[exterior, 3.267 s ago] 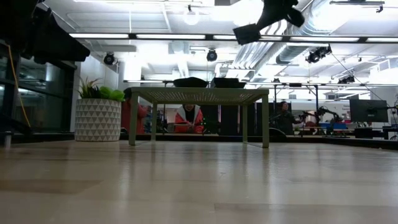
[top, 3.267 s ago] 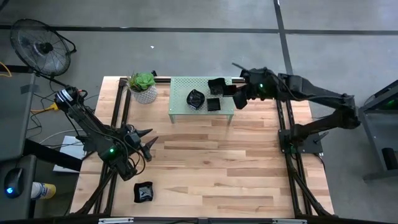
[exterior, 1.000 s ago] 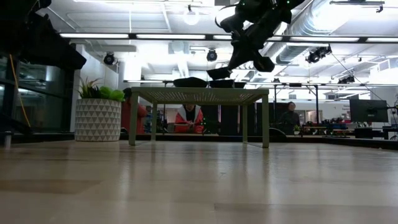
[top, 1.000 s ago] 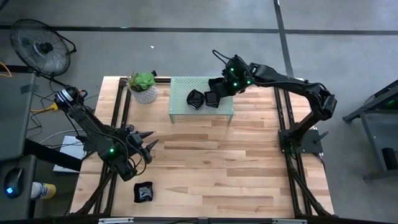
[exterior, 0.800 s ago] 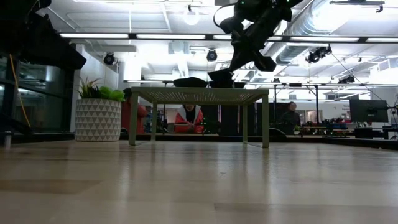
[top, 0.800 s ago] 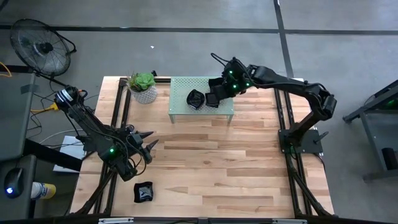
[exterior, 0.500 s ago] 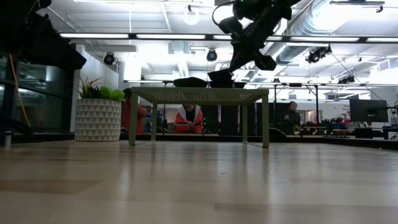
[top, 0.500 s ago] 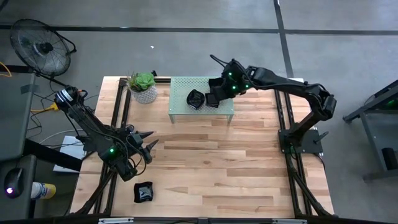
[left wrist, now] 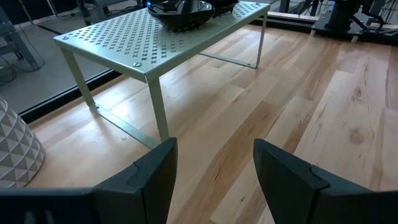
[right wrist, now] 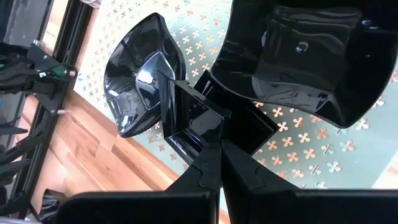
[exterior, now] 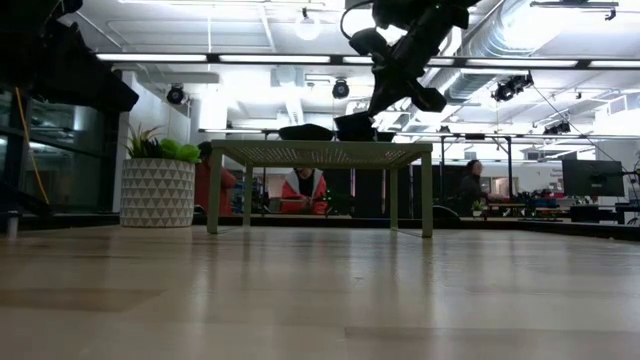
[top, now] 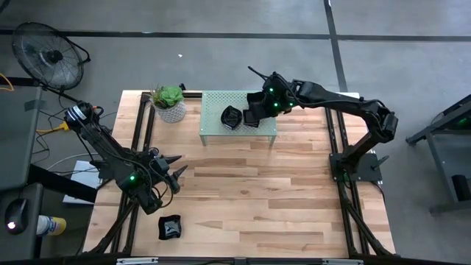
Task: Pick & Place Mini shaped plates
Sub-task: Stack the square plate on top of the square plate on the shelf, then stack the distorted square plate on top of the distorted square plate on the shelf
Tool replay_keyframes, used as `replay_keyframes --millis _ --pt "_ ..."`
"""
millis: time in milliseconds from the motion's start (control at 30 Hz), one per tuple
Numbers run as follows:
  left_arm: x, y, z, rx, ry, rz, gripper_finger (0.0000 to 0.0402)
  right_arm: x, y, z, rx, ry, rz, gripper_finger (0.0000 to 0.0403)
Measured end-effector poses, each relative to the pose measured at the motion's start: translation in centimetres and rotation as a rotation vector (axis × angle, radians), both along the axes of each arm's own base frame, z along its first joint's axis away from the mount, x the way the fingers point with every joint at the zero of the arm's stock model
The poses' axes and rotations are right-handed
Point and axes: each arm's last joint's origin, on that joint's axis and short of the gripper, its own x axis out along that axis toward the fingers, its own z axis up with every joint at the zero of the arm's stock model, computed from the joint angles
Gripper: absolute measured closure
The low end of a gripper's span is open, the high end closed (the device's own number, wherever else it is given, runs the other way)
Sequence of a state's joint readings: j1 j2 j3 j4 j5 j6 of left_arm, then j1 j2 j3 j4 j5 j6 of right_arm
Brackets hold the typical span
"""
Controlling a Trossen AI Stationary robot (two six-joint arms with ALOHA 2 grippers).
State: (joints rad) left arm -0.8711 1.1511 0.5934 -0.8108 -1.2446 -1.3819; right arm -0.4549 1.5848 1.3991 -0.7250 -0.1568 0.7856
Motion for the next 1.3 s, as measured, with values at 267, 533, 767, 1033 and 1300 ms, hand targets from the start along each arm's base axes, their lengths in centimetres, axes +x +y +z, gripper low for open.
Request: replay_keyframes --millis 267,533,767,1033,1300 --pt "0.0 0.0 0.0 -0.003 0.003 -0.001 0.0195 -0.3 0.1 -0.2 0.006 0.039 -0.010 0.0391" --pt "0.0 0.0 0.0 -0.003 0.003 -0.001 0.0195 -0.4 0.2 -0.3 0.014 0.049 0.001 0.0350" --pt "0.0 0.0 0.0 -0.003 0.003 -0.001 0.0195 -0.5 0.3 0.5 -0.001 0.002 0.044 0.0325" --pt "0.0 0.0 -0.1 -0.015 0.018 -0.005 0.0195 -1.9 1.2 2.7 -0.104 -0.042 0.094 0.0324" --pt "0.0 -0.1 -0.3 -0.061 0.071 -0.019 0.0195 -2.6 4.0 3.9 -0.205 -0.005 0.160 0.0324"
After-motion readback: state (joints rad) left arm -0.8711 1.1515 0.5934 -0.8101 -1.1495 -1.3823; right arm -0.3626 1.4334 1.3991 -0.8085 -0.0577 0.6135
